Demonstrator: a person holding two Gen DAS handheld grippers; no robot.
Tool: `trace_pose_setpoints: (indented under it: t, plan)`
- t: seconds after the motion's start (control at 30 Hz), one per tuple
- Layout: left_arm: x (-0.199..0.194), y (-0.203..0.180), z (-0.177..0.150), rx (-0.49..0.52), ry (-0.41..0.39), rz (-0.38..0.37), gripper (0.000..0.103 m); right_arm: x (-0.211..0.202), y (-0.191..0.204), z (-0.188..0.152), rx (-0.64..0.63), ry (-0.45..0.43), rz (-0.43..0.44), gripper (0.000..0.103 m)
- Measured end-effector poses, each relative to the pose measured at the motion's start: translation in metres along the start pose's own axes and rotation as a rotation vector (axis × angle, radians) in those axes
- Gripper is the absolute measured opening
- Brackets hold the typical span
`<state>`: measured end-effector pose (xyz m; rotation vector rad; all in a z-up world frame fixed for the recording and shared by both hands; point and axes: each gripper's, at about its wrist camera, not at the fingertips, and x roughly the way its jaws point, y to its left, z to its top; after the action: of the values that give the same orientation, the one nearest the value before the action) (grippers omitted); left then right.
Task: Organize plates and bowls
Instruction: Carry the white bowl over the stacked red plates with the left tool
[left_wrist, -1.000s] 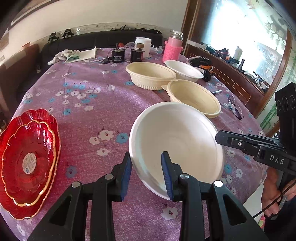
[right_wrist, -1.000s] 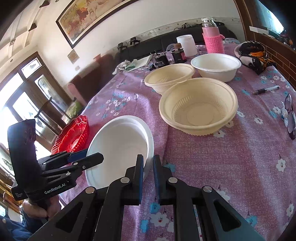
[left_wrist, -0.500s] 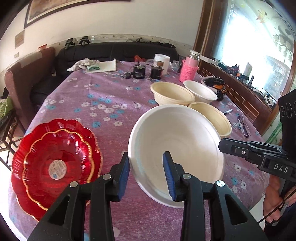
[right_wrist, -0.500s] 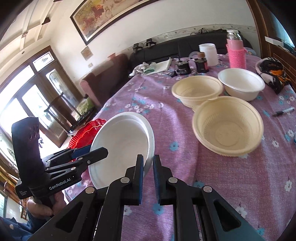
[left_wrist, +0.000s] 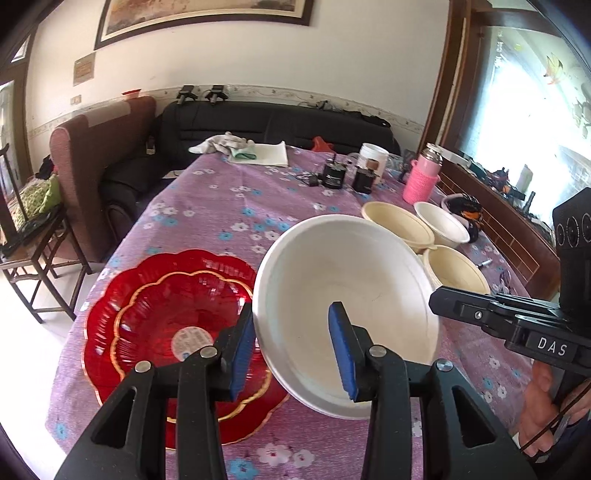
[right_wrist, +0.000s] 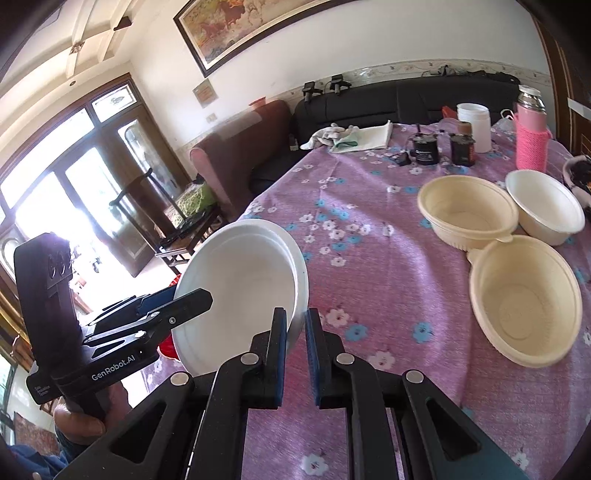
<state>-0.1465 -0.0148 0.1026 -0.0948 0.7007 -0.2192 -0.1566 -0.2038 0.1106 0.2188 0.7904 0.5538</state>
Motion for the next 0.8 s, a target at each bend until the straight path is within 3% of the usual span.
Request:
trace_pose_setpoints:
  t: [0.33, 0.8]
  plan:
    - [-0.019, 0.048, 0.001, -0.091, -0.046, 0.084, 0.044, 0.04, 0.041, 0.02, -0.071, 0.037, 0.046, 0.012]
    - [-0.005, 0.092, -0.009, -0.182, 0.009, 0.162, 0.046, 0.11, 0.059, 0.029, -0.078, 0.122, 0.131, 0.012]
